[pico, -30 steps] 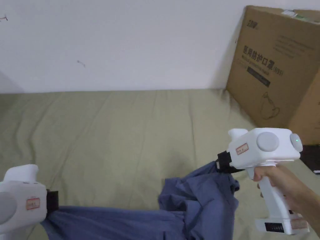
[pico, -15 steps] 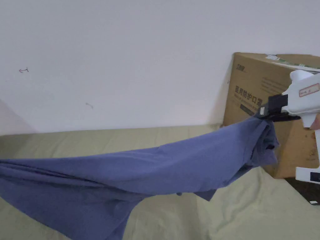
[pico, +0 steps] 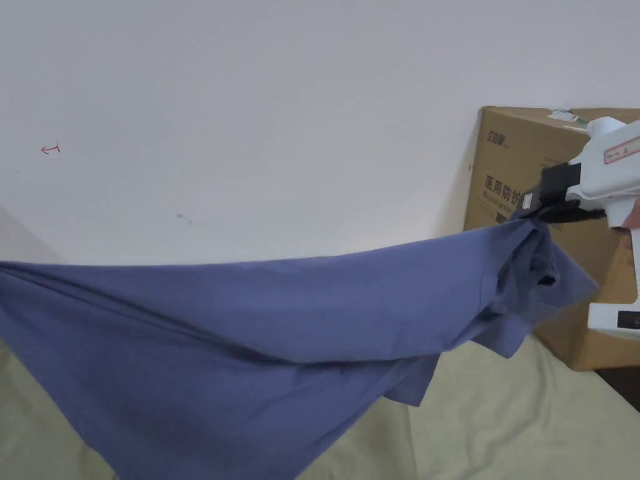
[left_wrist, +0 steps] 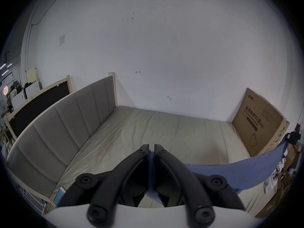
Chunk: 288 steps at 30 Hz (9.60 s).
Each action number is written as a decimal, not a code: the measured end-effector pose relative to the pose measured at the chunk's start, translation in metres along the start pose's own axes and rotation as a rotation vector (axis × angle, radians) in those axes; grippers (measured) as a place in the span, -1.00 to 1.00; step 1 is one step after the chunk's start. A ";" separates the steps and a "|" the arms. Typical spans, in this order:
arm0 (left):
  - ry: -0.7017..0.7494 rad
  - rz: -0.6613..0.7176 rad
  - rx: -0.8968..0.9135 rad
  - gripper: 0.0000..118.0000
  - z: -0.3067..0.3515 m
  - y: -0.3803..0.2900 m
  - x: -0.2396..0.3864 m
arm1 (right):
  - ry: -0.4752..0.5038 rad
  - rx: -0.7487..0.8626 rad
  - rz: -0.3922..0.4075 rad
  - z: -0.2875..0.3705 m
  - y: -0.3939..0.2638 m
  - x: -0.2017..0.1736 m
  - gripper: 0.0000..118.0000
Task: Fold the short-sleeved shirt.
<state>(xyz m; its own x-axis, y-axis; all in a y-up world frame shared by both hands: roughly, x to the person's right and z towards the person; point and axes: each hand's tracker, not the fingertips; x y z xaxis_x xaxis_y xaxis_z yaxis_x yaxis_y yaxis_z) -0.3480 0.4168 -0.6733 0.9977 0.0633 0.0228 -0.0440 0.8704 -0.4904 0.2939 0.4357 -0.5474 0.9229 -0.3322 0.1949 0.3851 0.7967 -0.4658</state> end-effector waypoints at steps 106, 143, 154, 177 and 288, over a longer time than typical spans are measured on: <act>-0.098 0.012 -0.506 -0.86 0.064 -0.377 -0.055 | -0.211 -0.720 0.241 -0.289 -0.326 -0.032 0.74; -0.174 -0.125 0.153 -0.86 0.046 0.020 0.082 | -0.062 0.153 -0.114 0.061 0.089 -0.040 -0.94; -0.117 -0.147 0.284 -0.86 0.005 0.156 0.121 | -0.061 0.354 -0.151 0.107 0.212 -0.098 -0.94; 0.057 -0.090 -0.132 -0.86 -0.204 -0.082 0.105 | -0.183 -0.054 -0.084 -0.160 0.046 -0.044 -0.94; -0.065 -0.103 -0.251 -0.85 0.077 -0.302 -0.027 | 0.039 -0.278 -0.231 0.024 -0.303 0.037 -0.92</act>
<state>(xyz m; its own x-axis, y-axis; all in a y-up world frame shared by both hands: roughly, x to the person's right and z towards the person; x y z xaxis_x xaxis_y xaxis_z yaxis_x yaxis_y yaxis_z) -0.3659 0.1901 -0.4584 0.9906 0.0189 0.1354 0.0795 0.7261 -0.6830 0.2111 0.1943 -0.3784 0.8086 -0.5110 0.2917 0.5642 0.5325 -0.6310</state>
